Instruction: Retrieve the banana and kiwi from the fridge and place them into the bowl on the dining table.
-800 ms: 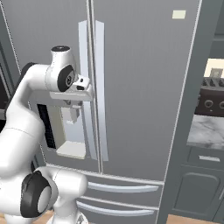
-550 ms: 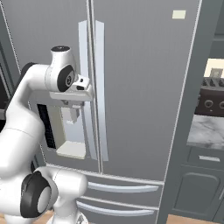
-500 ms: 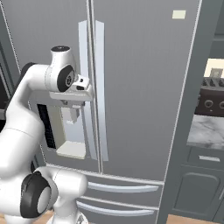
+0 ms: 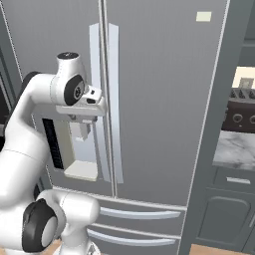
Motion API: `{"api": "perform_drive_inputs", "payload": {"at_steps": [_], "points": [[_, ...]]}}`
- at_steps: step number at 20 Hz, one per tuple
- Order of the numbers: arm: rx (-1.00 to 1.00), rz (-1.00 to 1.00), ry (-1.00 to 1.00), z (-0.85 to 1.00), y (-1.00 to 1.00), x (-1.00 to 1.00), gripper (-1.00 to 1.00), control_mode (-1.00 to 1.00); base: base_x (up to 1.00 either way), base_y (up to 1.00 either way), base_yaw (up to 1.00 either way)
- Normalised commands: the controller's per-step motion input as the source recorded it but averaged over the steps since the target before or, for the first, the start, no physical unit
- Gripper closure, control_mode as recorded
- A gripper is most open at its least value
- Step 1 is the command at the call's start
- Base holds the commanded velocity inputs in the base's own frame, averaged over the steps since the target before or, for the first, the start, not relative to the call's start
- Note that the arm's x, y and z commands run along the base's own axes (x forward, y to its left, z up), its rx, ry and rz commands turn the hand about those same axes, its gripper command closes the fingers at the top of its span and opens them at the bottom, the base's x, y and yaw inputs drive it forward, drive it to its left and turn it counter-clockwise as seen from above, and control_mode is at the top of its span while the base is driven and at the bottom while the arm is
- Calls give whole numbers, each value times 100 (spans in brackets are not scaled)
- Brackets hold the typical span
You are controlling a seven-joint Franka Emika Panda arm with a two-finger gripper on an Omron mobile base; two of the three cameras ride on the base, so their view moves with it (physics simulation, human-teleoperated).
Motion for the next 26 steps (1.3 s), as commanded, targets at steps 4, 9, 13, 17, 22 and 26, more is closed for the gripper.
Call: {"api": "perform_drive_inputs", "payload": {"at_steps": [4, 9, 13, 17, 22, 26], "points": [[4, -5, -8, 0, -45, -43, -100, -100, 0, 0, 0], [2, -3, -14, -1, -40, -45, -100, -100, 0, 0, 0], [0, 0, -7, -9, 0, -29, -100, -100, 0, 0, 0], [0, 0, 0, -14, 0, -14, -100, -100, 0, 0, 0], [0, 0, -1, -11, 0, -9, -100, -100, 0, 0, 0], [0, 0, -1, -1, 0, -6, -100, 100, -23, 0, 0]]}}
